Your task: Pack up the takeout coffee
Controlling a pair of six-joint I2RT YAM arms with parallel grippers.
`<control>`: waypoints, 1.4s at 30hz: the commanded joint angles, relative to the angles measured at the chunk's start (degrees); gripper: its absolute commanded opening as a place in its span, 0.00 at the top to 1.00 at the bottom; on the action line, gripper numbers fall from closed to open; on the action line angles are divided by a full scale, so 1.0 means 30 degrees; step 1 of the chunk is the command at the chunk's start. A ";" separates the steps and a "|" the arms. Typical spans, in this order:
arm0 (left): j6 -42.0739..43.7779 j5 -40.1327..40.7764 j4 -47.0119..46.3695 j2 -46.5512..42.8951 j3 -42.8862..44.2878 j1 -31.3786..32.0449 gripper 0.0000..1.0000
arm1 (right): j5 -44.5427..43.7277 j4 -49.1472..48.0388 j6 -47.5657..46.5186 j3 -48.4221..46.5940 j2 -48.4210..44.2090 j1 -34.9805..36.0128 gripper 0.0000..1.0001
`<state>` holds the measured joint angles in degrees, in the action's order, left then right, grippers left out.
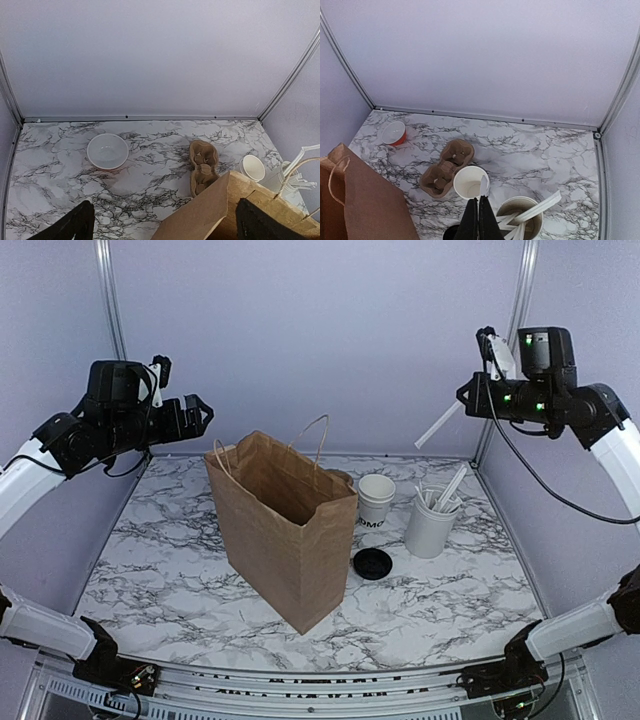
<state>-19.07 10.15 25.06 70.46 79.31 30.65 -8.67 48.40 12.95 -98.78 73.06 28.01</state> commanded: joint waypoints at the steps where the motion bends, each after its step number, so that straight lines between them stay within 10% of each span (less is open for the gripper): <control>1: -0.0335 0.0718 -0.0187 -0.0338 -0.0257 -0.0140 0.01 | 0.1807 -0.2752 -0.0181 -0.0910 -0.0693 0.0839 1.00; 19: -0.1376 0.1014 0.0188 -0.0575 -0.1106 -0.1014 0.01 | 1.0422 -1.0206 0.1502 0.1200 -0.1237 0.2543 1.00; 42: -0.1667 0.0707 0.0181 -0.0796 -0.1548 -0.1486 0.01 | 0.4526 -0.6241 -0.2367 -0.0910 0.4335 0.9585 1.00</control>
<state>-23.64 12.78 25.54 69.43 75.35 26.61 7.11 28.14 7.33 -98.83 84.75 56.07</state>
